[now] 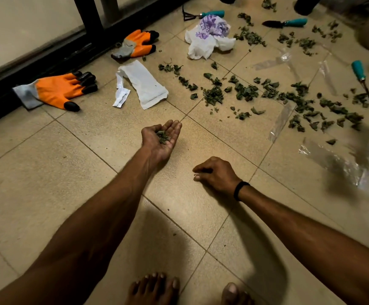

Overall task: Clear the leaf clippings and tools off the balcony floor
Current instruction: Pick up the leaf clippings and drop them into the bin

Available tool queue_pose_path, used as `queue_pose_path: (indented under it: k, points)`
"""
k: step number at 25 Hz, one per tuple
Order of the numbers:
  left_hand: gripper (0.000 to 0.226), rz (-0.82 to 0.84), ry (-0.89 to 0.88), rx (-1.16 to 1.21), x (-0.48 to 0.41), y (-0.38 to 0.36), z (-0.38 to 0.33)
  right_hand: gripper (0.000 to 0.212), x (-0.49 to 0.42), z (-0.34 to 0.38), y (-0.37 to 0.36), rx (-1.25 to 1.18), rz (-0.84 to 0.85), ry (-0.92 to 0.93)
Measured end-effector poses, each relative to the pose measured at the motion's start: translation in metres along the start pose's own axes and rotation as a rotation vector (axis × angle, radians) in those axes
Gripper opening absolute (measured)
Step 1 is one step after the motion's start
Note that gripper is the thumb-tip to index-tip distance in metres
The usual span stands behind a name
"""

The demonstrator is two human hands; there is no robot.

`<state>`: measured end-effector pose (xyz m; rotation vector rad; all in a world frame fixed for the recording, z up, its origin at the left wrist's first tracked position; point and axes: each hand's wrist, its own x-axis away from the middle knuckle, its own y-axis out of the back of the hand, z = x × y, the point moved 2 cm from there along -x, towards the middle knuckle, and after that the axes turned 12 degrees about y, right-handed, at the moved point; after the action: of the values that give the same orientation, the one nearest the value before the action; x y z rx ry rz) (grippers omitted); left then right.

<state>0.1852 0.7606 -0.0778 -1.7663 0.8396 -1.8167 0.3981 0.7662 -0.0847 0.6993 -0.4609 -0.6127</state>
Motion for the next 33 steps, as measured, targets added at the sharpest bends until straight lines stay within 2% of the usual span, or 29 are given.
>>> queue_pose_path:
  k: [4, 7, 9, 11, 14, 17, 21, 23, 26, 28, 30, 33]
  points:
    - [0.04, 0.001, 0.014, -0.027, -0.001, -0.003, 0.01, 0.011, 0.002, -0.004, -0.024, 0.108, -0.15, 0.141]
    - [0.04, -0.002, 0.006, -0.046, -0.001, -0.003, 0.01, 0.008, -0.003, -0.003, -0.033, 0.314, -0.191, 0.274]
    - [0.04, -0.014, 0.007, -0.043, 0.0, -0.001, 0.009, 0.01, -0.015, -0.005, -0.03, 0.429, -0.216, 0.26]
    - [0.041, -0.017, 0.016, -0.054, 0.0, -0.001, 0.01, 0.013, -0.031, -0.003, -0.016, 0.386, -0.264, 0.122]
    - [0.041, -0.032, 0.025, -0.092, -0.001, -0.001, 0.014, 0.01, -0.055, 0.016, 0.015, 0.114, -0.404, -0.013]
    - [0.04, -0.043, 0.055, -0.1, -0.008, -0.005, 0.023, 0.011, -0.07, 0.051, 0.031, 0.01, -0.439, 0.067]
    - [0.03, -0.144, 0.074, -0.18, -0.032, -0.015, 0.043, 0.023, -0.074, 0.061, 0.032, 0.157, -0.301, 0.126]
    - [0.03, -0.093, 0.089, -0.149, -0.041, -0.027, 0.049, 0.024, -0.072, 0.046, 0.045, 0.133, -0.317, 0.148]
    - [0.034, -0.023, 0.123, -0.073, -0.055, -0.042, 0.051, 0.028, -0.074, 0.0, 0.08, 0.103, -0.45, -0.004]
    - [0.027, -0.036, 0.136, -0.123, -0.068, -0.048, 0.048, 0.035, -0.078, -0.04, 0.105, 0.099, -0.498, -0.208]
    - [0.033, -0.048, 0.145, -0.214, -0.082, -0.056, 0.041, 0.044, -0.082, -0.074, 0.12, 0.12, -0.497, -0.348]
    - [0.04, -0.177, 0.052, -0.43, -0.109, -0.071, 0.029, 0.047, -0.098, -0.106, 0.125, 0.145, -0.48, -0.341]
